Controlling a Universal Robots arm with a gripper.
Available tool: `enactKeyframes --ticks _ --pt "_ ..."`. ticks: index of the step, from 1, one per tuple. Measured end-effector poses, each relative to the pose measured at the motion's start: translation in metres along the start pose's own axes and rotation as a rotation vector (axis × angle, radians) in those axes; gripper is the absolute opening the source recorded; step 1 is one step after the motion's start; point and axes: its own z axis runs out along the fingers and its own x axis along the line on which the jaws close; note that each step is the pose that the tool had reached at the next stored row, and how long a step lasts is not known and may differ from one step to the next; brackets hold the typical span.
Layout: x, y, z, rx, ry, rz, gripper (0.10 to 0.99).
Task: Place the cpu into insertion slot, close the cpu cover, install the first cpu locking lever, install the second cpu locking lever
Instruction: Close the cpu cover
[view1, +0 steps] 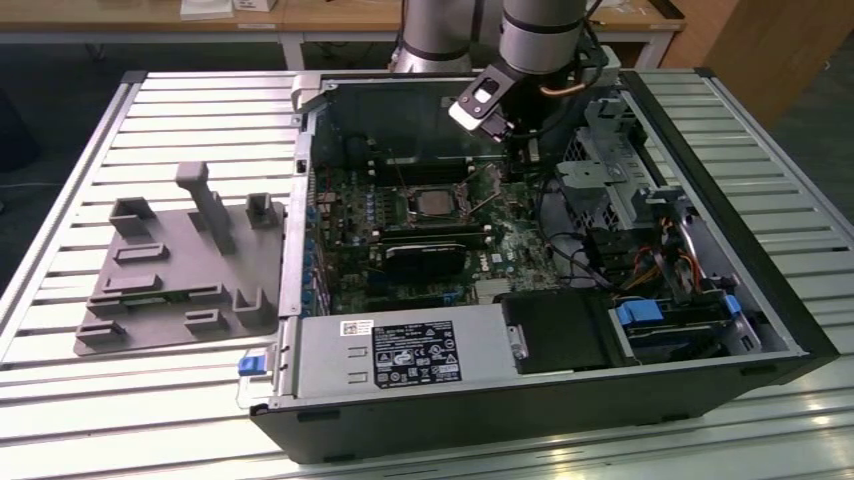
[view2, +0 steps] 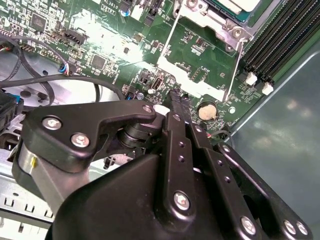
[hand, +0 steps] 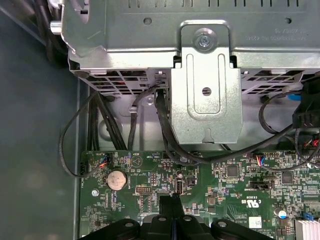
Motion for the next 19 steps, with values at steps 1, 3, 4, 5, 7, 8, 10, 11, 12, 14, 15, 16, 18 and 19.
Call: enactKeyframes --ticks 1,3,4,5,7,8,10,11,12,14,15,16,18,19 --pt "0.0001 0.0 0.0005 0.0 0.0004 0.0 0.106" --pt "0.0001 -0.0002 0.0021 0.001 0.0006 0.006 0.106" --pt "0.0006 -0.0003 0.0031 0.002 0.0001 0.01 0.106" --pt "0.0013 -0.0004 0.0043 0.003 -0.0004 0.015 0.106" --pt "0.002 -0.0006 0.0064 0.005 -0.0011 0.026 0.106" --pt "0.002 -0.0006 0.0064 0.005 -0.0015 0.028 0.106" --pt "0.002 -0.0007 0.0064 0.005 -0.0015 0.028 0.106" --pt "0.002 -0.0006 0.0064 0.005 -0.0015 0.028 0.106" --pt "0.002 -0.0006 0.0064 0.005 -0.0016 0.029 0.106" --pt "0.002 -0.0007 0.0066 0.013 -0.0017 0.029 0.106" --pt "0.002 -0.0007 0.0067 0.022 -0.002 0.029 0.106" --pt "0.002 -0.0006 0.0069 0.037 -0.0027 0.029 0.106" --pt "0.002 -0.0006 0.0069 0.051 -0.0035 0.03 0.106" --pt "0.002 -0.0006 0.0069 0.051 -0.0035 0.03 0.106"
